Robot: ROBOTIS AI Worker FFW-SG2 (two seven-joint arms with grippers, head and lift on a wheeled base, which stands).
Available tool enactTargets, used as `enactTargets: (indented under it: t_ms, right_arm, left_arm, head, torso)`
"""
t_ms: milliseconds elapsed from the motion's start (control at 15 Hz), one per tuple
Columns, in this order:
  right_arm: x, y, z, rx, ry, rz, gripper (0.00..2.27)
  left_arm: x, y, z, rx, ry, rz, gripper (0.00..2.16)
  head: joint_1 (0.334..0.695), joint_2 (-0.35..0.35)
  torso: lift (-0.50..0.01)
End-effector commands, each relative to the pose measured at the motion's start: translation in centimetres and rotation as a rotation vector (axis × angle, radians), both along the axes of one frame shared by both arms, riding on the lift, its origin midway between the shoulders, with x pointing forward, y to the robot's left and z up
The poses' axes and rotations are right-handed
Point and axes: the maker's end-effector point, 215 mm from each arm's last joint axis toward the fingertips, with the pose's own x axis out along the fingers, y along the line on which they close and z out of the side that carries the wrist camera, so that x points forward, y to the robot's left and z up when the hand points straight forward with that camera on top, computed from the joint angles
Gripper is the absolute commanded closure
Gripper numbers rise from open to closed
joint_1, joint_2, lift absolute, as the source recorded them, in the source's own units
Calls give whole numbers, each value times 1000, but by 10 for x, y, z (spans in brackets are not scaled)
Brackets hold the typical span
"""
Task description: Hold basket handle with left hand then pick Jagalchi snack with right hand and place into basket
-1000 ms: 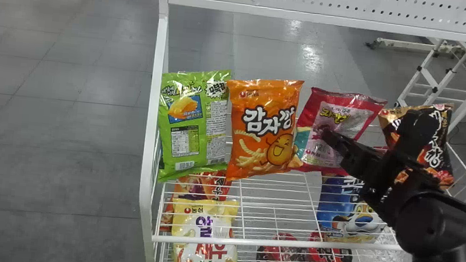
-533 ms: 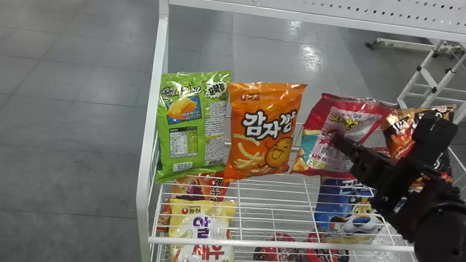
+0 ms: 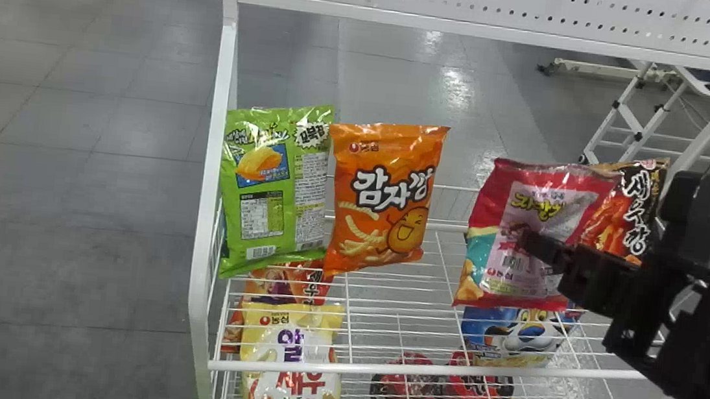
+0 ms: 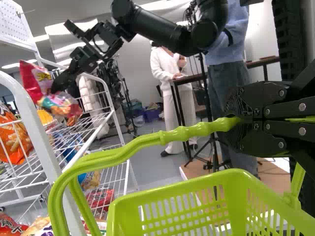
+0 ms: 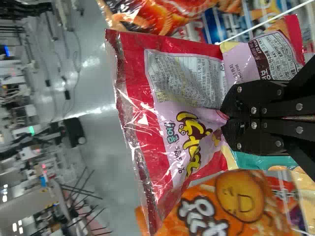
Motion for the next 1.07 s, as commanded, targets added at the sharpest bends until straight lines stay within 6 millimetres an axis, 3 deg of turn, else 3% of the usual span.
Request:
enactTargets:
  t_ms: [0,67,333,600,1000]
  right_arm:
    - [-36,5,-4,0,71,14,2246]
    - [-47,7,-2,-2,82,18,2246]
    - [-62,0,36,-16,-6,13,2246]
    - [-78,4,59,-45,-54,26,2246]
    - [-111,41,52,-8,-31,130,2246]
  left_arm:
    - [2,0,2,-13,-1,1,2057]
    - [3,0,2,-14,-1,1,2054]
    - [5,-1,1,-17,0,2,2054]
    - [6,-1,1,-18,-1,4,2054]
    - [7,-1,0,-20,-3,8,2054]
  head:
    - [695,-149]
    - [695,-149]
    - [695,-159]
    - [695,-169]
    - [695,-139]
  torso:
    - [-9]
    - [-9]
    - [-9]
    - [-9]
    - [-9]
